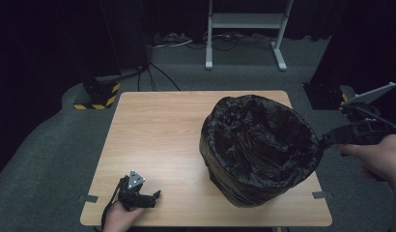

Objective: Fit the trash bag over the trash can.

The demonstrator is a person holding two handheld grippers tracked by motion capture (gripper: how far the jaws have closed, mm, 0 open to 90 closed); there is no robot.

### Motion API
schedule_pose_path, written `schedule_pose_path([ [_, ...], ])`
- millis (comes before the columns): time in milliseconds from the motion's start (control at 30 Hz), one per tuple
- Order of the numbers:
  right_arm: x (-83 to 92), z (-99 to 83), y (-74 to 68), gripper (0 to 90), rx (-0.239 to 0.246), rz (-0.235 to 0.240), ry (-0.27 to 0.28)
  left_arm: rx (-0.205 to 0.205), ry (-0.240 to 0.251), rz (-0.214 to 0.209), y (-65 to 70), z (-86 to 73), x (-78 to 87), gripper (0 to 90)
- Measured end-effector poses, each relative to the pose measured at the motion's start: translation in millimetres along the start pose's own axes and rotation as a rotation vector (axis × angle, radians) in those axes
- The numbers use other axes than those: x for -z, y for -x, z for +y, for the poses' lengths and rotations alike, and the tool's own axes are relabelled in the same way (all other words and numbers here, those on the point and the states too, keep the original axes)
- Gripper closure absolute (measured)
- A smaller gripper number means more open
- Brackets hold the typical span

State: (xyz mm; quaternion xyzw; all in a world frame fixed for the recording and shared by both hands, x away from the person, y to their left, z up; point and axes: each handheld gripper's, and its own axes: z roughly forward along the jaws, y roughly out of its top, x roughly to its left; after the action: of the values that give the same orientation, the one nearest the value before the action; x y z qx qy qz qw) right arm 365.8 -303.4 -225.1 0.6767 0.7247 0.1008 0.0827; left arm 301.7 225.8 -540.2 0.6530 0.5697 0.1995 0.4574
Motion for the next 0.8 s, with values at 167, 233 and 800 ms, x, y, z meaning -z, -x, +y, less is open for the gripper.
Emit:
schedule_pose_path([
  [167,11.4,-7.7,10.0,20.1,-0.008,-0.029,0.025,0.002,0.003,0.000,0.2,0.0,-0.1,0.2],
  [233,7.4,-12.1,15.9,20.2,-0.013,-0.055,0.005,-0.002,-0.002,0.000,-0.1,0.0,0.2,0.3],
  [800,-174.5,-55.0,26.3,20.0,-0.027,-0.012,-0.172,-0.008,-0.008,-0.003,-0.4,-0.3,0.9,0.3],
])
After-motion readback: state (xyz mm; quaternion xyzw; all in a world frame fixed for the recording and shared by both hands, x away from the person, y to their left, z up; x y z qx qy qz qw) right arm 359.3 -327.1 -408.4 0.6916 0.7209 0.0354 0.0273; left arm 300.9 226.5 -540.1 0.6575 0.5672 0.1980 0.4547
